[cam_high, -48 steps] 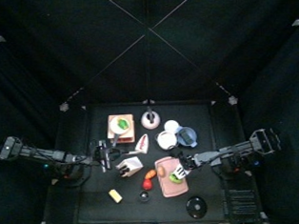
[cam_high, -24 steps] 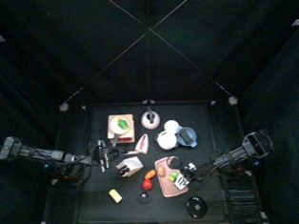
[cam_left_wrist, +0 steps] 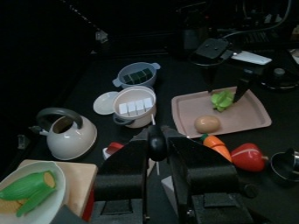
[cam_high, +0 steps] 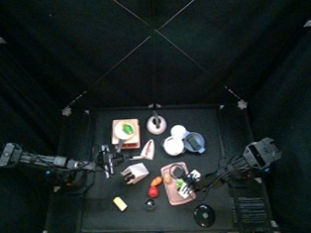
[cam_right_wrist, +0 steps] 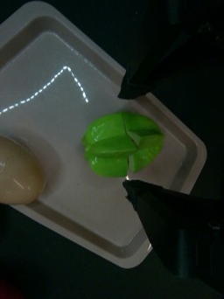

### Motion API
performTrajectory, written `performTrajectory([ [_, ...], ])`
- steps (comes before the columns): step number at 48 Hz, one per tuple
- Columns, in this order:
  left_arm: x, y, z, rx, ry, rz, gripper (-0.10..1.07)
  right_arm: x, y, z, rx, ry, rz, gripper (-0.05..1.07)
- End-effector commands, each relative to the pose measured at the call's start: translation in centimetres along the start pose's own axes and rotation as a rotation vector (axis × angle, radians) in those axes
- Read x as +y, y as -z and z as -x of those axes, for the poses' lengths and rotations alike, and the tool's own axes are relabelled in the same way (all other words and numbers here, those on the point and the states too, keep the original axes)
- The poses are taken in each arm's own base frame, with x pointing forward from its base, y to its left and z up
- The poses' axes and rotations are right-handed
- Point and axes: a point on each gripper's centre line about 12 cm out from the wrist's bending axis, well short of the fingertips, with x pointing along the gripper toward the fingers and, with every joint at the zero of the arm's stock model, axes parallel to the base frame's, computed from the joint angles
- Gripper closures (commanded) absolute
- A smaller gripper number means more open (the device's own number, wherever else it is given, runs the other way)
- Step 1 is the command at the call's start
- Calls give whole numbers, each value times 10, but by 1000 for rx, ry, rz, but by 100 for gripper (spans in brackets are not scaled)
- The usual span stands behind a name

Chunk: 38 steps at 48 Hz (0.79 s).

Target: Grab starfruit

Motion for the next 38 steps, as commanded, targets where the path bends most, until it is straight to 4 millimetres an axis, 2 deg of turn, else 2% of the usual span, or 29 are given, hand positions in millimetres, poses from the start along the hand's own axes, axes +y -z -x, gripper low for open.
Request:
performTrajectory([
  [1, 1, -4, 0, -10, -5, 3, 49, 7, -7, 5, -25, -34, 2, 0],
  [10, 1, -4, 0, -11, -4, 3, 49, 3, -3, -3, -16, -16, 16, 1],
  [28, 1, -3, 0, -6, -5, 10, 49, 1, -3, -6, -17, -3, 29, 2],
  [32, 1, -4, 0, -7, -3, 10, 49, 1, -3, -8, -15, 0, 28, 5],
  [38, 1, -3, 0, -6, -5, 10, 49, 2, -2, -9, -14, -3, 29, 18],
])
